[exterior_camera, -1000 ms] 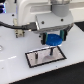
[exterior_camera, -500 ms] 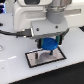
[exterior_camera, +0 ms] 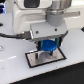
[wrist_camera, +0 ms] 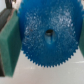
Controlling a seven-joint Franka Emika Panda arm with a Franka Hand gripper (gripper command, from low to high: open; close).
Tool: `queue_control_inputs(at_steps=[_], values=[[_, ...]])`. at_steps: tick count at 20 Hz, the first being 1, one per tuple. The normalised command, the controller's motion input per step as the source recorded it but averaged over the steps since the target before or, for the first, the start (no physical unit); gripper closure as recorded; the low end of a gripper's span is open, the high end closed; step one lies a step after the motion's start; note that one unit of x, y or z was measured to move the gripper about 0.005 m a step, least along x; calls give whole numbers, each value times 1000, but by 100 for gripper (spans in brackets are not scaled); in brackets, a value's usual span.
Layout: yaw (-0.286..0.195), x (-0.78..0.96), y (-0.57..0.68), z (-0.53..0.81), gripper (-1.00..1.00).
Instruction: Insert the blue gear onto the right peg, followed by the red gear
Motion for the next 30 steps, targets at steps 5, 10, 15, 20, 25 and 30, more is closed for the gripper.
queue_control_inputs(at_steps=[5, 10, 15, 20, 25, 30], values=[[0, 441, 0, 383, 100], [0, 465, 0, 31, 100], [0, 470, 0, 0, 100], [0, 226, 77, -55, 100], [0, 34, 118, 148, 100], [0, 231, 110, 416, 100]])
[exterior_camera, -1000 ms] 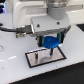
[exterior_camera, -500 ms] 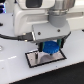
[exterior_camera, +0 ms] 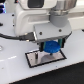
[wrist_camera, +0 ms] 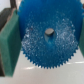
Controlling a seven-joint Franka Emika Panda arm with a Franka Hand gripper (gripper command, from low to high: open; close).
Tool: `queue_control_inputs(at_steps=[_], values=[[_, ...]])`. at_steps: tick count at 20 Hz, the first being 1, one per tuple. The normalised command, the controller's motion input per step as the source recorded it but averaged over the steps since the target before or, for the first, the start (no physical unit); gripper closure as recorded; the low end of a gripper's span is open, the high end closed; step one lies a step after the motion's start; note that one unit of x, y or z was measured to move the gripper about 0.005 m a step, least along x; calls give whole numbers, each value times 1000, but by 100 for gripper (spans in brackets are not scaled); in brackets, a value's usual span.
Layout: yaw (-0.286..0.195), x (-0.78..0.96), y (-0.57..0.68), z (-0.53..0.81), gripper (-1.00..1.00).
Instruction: Insert the blue gear onto the right peg, followed by the red gear
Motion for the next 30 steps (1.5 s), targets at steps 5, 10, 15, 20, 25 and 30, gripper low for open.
queue_control_inputs(at_steps=[5, 10, 15, 20, 25, 30], values=[[0, 361, 45, 65, 100], [0, 373, 34, -94, 100], [0, 247, 10, -261, 100], [0, 144, 45, -365, 100], [0, 135, 54, -163, 100], [0, 7, 179, 94, -100]])
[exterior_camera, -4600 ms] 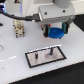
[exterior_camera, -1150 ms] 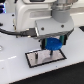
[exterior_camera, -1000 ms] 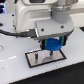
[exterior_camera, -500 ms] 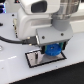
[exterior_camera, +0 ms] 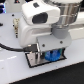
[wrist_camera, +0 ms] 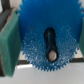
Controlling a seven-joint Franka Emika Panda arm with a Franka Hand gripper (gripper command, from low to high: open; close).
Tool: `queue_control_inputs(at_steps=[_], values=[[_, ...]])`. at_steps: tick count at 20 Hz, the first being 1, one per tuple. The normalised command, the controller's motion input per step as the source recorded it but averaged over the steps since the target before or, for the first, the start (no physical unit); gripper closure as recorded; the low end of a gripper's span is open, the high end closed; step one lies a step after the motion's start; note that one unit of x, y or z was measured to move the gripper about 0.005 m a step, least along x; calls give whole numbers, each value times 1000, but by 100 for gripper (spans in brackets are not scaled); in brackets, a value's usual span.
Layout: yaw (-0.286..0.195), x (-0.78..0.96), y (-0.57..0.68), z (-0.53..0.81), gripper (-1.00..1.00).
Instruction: Insert the blue gear onto the right peg, followed by the red gear
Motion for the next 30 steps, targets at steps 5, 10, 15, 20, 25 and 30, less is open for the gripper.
queue_control_inputs(at_steps=[5, 10, 15, 20, 25, 30], values=[[0, -110, 267, 469, -100], [0, -380, 233, 334, -100], [0, -716, 214, 164, -100], [0, -833, 122, 21, -100], [0, -791, 96, 0, -100], [0, -701, 136, -13, -100]])
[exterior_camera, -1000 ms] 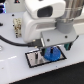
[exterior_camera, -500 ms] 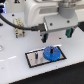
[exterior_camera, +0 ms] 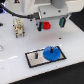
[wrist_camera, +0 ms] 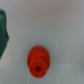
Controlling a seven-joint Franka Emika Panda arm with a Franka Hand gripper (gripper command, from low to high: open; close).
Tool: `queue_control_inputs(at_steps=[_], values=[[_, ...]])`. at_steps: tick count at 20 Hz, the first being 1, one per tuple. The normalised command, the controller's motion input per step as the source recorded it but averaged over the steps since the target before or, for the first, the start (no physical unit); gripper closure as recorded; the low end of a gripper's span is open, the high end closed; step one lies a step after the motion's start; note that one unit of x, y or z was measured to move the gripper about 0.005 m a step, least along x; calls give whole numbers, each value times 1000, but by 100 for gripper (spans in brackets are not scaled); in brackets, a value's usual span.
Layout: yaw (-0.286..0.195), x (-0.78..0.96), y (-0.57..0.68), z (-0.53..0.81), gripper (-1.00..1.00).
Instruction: Insert the blue gear onto the right peg, followed by the red gear
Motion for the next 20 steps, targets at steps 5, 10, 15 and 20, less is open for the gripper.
queue_control_inputs(at_steps=[5, 10, 15, 20], values=[[0, -579, 215, -47, -100], [0, -439, 218, -162, -100], [0, -178, 119, -321, -100], [0, -254, 84, -293, -100]])
